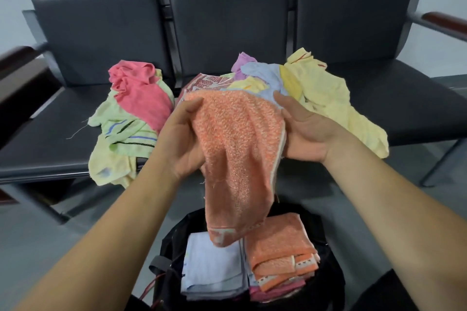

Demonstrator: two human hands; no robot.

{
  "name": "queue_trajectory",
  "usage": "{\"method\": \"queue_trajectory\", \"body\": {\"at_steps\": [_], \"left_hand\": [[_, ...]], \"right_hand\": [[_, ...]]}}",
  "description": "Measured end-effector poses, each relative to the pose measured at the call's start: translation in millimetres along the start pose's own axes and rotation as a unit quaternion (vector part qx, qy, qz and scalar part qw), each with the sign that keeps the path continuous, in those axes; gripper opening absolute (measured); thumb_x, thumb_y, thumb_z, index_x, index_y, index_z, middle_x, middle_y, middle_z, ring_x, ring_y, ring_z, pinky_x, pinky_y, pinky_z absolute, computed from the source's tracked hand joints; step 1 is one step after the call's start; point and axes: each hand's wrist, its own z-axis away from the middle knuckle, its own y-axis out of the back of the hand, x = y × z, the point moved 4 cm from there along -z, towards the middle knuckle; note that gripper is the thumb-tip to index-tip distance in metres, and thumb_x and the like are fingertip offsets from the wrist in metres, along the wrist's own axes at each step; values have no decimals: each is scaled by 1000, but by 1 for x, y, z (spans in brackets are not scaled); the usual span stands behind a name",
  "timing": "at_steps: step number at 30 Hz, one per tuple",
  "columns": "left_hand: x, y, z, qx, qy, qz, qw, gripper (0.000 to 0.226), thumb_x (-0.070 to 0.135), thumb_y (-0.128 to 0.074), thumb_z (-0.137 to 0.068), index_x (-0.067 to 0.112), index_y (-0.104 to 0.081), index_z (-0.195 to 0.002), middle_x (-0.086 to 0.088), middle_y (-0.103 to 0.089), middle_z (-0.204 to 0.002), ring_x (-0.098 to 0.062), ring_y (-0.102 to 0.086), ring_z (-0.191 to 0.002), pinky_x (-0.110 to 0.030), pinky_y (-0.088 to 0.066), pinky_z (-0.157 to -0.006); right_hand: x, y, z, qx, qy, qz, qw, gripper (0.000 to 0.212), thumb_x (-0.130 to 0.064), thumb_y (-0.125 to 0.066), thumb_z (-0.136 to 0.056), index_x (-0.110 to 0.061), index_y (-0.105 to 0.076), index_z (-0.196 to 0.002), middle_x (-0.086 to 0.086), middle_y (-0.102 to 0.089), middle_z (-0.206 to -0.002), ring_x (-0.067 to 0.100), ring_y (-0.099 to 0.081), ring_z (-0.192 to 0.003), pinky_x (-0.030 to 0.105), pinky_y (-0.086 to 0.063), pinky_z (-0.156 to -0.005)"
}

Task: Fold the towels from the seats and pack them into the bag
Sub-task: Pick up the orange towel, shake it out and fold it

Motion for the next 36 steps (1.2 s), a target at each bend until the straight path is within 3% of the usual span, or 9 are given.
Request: {"method": "queue_trajectory", "body": {"at_steps": [5, 10, 15, 19, 22, 27, 30, 33, 36], "left_hand": [[15, 7, 10, -70, -9, -87, 994, 44, 4, -68, -81, 7, -59, -124, -12, -71, -111, -25, -71, -100, -39, -58, -87], [17, 23, 14, 29, 22, -361, 932, 40, 24, -64, -91, -9, -60, -112, -11, -71, -92, -19, -68, -77, -34, -57, -72], [21, 26, 15, 92, -3, -251, 964, 51, 26, -62, -94, -14, -55, -125, -16, -61, -100, -21, -60, -82, -28, -57, -69], [18, 22, 14, 94, 19, -69, 993, 28, 25, -58, -93, 9, -80, -91, -5, -73, -91, -15, -71, -82, -30, -60, -78], [27, 16, 16, 15, -12, 8, 1000, 34, 17, -82, -72, 4, -76, -102, -9, -75, -99, -17, -73, -89, -32, -60, -84], [35, 36, 15, 58, -73, -240, 966, 44, -4, -63, -83, 18, -63, -121, -4, -75, -103, -18, -72, -95, -29, -60, -78], [39, 46, 17, 102, -43, -403, 909, 27, 14, -62, -88, 9, -67, -114, -8, -77, -99, -24, -73, -90, -27, -61, -70], [43, 53, 19, 127, -14, -449, 884, 30, 30, -63, -88, 6, -73, -102, -7, -76, -86, -18, -72, -75, -24, -58, -61], [37, 49, 16, 129, 2, -394, 910, 29, 33, -64, -86, 9, -78, -95, -8, -70, -86, -18, -65, -76, -26, -58, -64]], "right_hand": [[-5, 6, -1, 38, 45, 30, 998, 60, -7, -73, -85, 5, -53, -140, 25, -56, -142, 36, -59, -127, 46, -50, -107], [-13, 10, 7, 114, 95, 54, 987, 54, -3, -74, -78, 8, -61, -129, 25, -67, -125, 37, -67, -115, 44, -57, -96], [-10, 11, 11, 165, 65, 83, 981, 56, -15, -83, -76, 4, -65, -126, 25, -64, -131, 34, -66, -110, 47, -51, -98], [-14, 3, 13, 97, 97, -90, 986, 39, -25, -69, -88, -6, -68, -122, 15, -64, -131, 26, -59, -117, 44, -40, -115], [-11, -8, 13, 25, 83, -27, 996, 30, -24, -64, -90, -5, -66, -114, 8, -70, -102, 21, -67, -95, 39, -60, -86], [-1, -6, 6, 99, 100, 92, 986, 28, -5, -65, -91, 5, -66, -117, 14, -73, -102, 26, -71, -94, 49, -59, -92], [-5, -2, 4, 130, 128, 104, 978, 29, -8, -65, -93, 6, -65, -119, 10, -73, -94, 22, -71, -83, 42, -62, -82], [-8, 2, 6, 169, 131, 165, 963, 19, -14, -69, -93, -1, -71, -106, 6, -74, -82, 18, -70, -72, 31, -59, -65], [-9, 6, 6, 195, 110, 166, 960, 17, -17, -72, -92, -1, -74, -98, 13, -75, -88, 28, -69, -79, 37, -57, -74]]}}
